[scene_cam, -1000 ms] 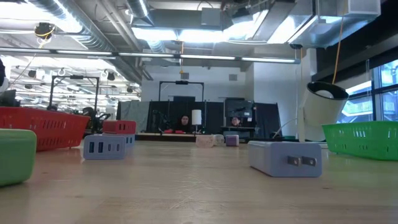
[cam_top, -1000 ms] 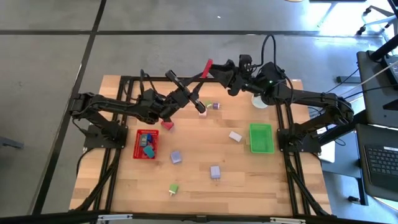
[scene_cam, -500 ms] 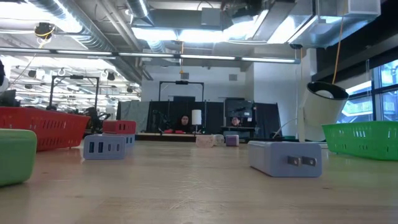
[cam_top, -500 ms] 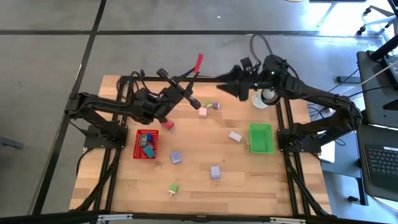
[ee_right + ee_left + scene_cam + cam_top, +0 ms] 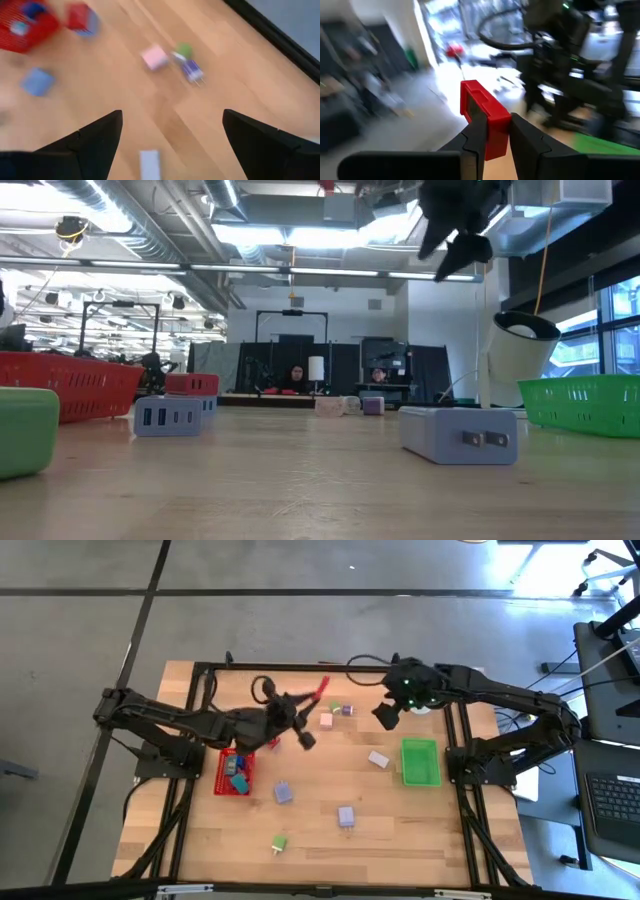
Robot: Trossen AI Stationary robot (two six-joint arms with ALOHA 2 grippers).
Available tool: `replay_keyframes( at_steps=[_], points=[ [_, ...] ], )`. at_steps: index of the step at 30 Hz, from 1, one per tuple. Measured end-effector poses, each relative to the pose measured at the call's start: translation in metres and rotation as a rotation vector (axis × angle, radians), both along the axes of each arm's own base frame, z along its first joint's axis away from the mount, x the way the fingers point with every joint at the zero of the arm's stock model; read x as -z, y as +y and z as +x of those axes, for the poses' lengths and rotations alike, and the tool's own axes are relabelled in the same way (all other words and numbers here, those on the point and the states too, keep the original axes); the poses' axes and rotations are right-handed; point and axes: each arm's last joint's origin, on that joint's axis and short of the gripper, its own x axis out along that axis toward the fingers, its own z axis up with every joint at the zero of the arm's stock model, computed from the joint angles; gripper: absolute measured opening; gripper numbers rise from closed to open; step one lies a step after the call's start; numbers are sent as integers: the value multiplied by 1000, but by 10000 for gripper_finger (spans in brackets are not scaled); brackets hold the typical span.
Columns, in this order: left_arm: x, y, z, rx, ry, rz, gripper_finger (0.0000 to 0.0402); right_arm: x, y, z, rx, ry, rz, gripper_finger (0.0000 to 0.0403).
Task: Pick & Place Office items
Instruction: Put the red digital timer into the orange basket
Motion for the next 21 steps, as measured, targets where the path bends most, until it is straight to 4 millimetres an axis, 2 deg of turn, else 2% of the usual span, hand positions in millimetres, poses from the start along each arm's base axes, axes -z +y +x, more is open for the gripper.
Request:
replay_keyframes(
  at_steps=[6,12,16,21],
  points=[
    [22,-5,-22,146,88,-455,63,14,3,13,17,66,28,347],
    [45,-18,-58,172,383,-907,63,34,13,30,-35,153,47,347],
    [56,-32,-83,91,601,-1062,63,49,19,43,-67,213,55,347],
    [75,-48,-104,-24,791,-1159,63,69,24,56,-89,286,63,347]
  ],
)
